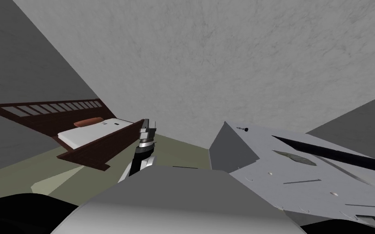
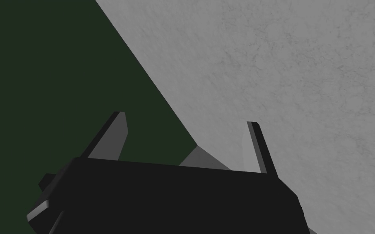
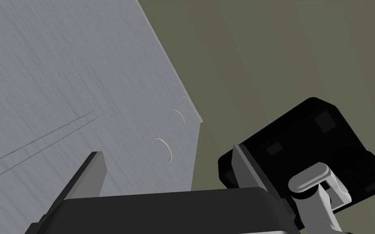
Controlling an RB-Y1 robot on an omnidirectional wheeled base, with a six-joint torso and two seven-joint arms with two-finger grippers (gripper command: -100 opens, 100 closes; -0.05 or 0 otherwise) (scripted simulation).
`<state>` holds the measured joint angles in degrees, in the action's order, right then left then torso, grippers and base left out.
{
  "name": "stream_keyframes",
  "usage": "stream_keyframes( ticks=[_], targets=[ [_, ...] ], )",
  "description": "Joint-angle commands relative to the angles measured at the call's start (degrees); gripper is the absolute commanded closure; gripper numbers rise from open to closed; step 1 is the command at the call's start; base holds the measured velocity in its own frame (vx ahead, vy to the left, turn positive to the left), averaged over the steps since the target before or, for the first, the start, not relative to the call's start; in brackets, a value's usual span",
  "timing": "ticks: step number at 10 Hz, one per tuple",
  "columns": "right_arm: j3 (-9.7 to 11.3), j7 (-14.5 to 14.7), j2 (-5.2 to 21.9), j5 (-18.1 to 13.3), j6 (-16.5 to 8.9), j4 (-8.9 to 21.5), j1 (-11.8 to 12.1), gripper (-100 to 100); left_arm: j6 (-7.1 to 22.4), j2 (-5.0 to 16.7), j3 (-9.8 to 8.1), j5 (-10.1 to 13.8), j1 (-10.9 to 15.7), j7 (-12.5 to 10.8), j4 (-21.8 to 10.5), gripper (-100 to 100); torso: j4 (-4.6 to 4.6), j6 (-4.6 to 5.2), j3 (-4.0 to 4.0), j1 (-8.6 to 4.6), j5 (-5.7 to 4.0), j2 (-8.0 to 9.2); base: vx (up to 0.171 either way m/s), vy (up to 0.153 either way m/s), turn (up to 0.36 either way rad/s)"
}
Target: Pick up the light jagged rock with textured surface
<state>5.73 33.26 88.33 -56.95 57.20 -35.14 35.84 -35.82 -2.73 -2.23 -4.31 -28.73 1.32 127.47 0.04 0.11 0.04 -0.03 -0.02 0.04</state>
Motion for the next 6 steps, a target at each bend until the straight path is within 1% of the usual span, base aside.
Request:
stream_keyframes(
  ticks=[1, 2, 3, 4, 5, 6],
  targets=[
    [-0.7, -0.9, 0.6, 0.3, -1.3, -1.8, 2.5, -100, 0.0, 0.0, 0.0, 0.0, 0.0, 0.0, 0.0, 0, 0.0, 0.0, 0.0, 0.0, 0.0, 0.0, -0.008, 0.005, 0.01],
    [-0.9, -0.3, 2.5, -1.8, -0.6, 0.5, 2.2, -100, 0.0, 0.0, 0.0, 0.0, 0.0, 0.0, 0.0, 0, 0.01, 0.06, 0.01, -0.04, -0.02, 0.01, -0.023, 0.015, 0.232],
    [-0.9, -0.3, 2.5, -1.8, -0.6, 0.5, 2.2, -100, 0.0, 0.0, 0.0, 0.0, 0.0, 0.0, 0.0, 0, 0.0, -0.05, 0.01, -0.01, 0.01, 0.02, -0.025, 0.007, 0.17],
    [-0.9, -0.3, 2.5, -1.8, -0.6, 0.4, 2.9, -100, 0.0, 0.0, 0.0, 0.0, 0.0, 0.0, 0.0, 0, 0.01, 0.02, 0.01, -0.03, -0.01, 0.02, -0.009, 0.002, -0.002],
    [-0.9, -0.3, 2.5, -1.8, -0.6, 0.5, 2.2, -100, 0.0, 0.0, -0.01, 0.0, 0.0, 0.0, 0.0, 0, 0.01, 0.07, 0.02, -0.06, -0.03, 0.02, 0.0, 0.002, -0.029],
    [-1.0, 0.3, 4.3, -3.8, -0.1, 2.5, 1.8, -100, 0.0, 0.0, -0.01, 0.0, 0.0, 0.0, 0.0, 0, 0.01, 0.06, 0.01, -0.07, -0.04, 0.0, -0.016, 0.017, 0.267]
  ],
)
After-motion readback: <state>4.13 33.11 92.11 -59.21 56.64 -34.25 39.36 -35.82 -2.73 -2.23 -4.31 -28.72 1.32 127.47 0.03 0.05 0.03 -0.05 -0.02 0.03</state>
